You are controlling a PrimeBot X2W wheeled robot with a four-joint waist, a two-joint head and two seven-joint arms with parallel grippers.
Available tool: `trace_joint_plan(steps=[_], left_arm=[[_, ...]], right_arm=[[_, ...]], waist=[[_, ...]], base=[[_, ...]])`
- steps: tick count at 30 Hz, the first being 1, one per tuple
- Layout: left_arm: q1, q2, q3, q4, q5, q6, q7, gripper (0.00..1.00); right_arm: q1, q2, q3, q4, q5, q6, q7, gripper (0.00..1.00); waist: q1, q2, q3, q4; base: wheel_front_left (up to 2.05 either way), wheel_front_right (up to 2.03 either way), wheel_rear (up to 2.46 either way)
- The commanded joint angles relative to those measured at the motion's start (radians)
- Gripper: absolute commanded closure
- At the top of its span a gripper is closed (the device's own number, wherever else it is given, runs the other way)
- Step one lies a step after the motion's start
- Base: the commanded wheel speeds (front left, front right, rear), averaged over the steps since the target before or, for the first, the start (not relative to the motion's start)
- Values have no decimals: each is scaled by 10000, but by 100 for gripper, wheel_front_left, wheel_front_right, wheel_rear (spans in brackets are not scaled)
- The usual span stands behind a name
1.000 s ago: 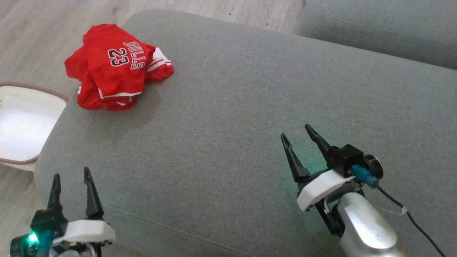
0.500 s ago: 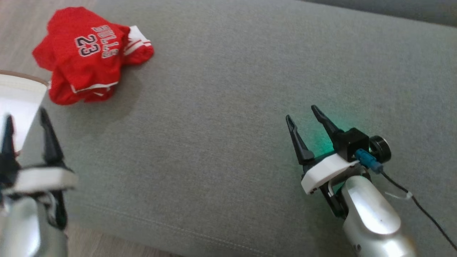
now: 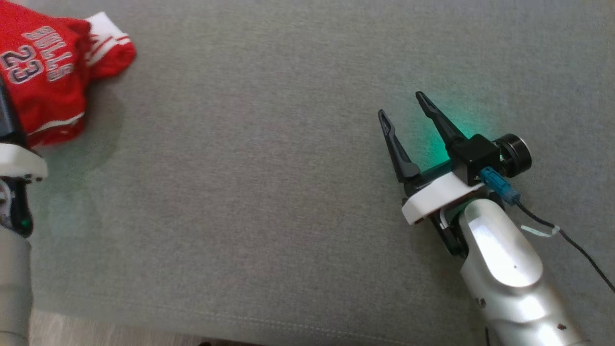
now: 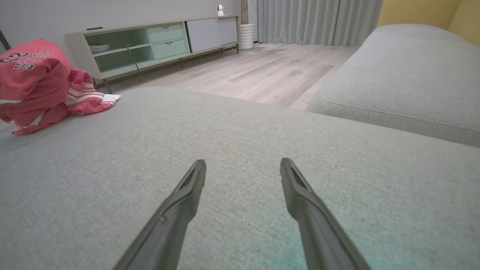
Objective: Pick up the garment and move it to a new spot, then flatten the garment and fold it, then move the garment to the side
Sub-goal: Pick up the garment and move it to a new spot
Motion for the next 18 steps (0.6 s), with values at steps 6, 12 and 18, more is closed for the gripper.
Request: trace_joint_plan(steps=[6, 12, 18], left_arm=[[-776, 1054, -285, 876, -1350, 19, 594, 0], [-953, 1183, -1102, 1270, -2765, 18, 955, 0], [-988, 1276, -1791, 1524, -3882, 18, 1346, 100]], right_arm=[[-185, 95, 86, -436, -238, 75, -107, 0], [-165, 82, -35, -466, -317, 75, -107, 0], [-158, 98, -41, -426, -197, 75, -107, 0]], waist=[[-2, 0, 562, -425], [-2, 0, 733, -514], [-2, 0, 586, -590]], base=[[0, 0, 0], [0, 0, 0], [0, 0, 0]])
